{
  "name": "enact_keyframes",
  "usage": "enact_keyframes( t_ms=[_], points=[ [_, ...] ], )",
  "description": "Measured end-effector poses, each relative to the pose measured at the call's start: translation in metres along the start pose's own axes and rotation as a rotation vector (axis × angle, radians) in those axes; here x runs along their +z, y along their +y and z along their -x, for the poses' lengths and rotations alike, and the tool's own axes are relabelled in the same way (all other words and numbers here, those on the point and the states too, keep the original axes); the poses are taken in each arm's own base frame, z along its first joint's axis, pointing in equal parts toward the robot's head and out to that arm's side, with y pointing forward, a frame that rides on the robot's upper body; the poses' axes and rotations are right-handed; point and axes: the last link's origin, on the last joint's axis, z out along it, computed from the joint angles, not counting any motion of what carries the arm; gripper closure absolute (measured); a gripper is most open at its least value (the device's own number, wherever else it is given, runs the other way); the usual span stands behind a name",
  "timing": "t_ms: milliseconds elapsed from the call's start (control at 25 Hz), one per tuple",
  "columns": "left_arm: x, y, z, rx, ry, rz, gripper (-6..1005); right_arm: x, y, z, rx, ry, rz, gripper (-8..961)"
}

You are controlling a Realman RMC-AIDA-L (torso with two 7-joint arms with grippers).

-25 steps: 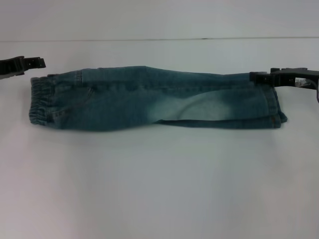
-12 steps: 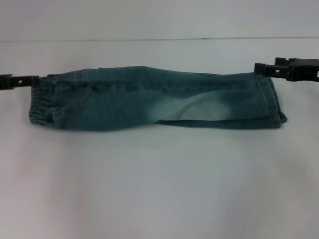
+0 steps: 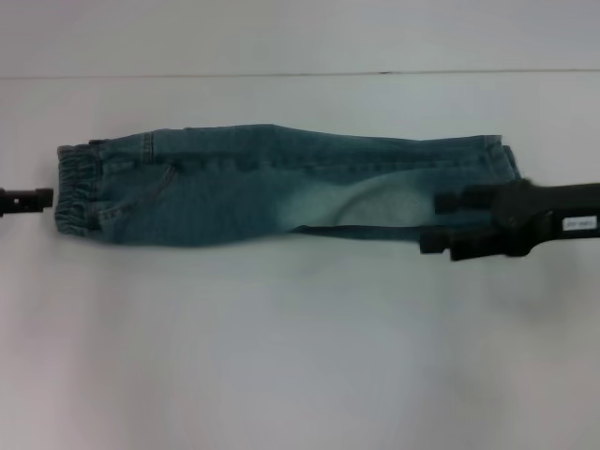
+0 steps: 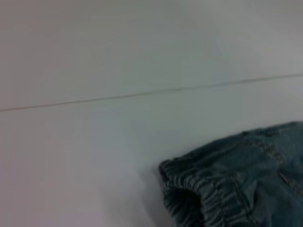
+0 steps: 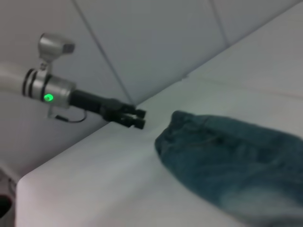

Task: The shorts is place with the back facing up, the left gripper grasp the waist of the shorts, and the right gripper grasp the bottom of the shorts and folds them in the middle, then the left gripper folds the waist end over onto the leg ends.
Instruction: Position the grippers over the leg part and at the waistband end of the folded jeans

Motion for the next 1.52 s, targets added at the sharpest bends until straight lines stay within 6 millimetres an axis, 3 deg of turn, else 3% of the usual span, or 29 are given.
enact_keyframes(
  t_ms=[440, 1040, 1320, 1520],
  points=[
    [0.031, 0.014, 0.0, 0.157, -0.109, -0.052, 70, 0.03, 0.011, -0.013, 0.004, -0.029, 0.05, 8],
    [0.059, 0.039, -0.012, 0.24, -0.159, 0.005, 109, 0.033, 0.006, -0.017, 0.023, -0.033, 0.012, 9],
    [0.06, 0.043, -0.01, 0.254, -0.175, 0.022, 127, 0.033, 0.005, -0.019, 0.032, -0.033, 0.005, 8],
    [0.056, 0.042, -0.009, 0.262, -0.178, 0.01, 345, 0.033, 0.004, -0.02, 0.035, -0.034, -0.001, 8]
  ],
)
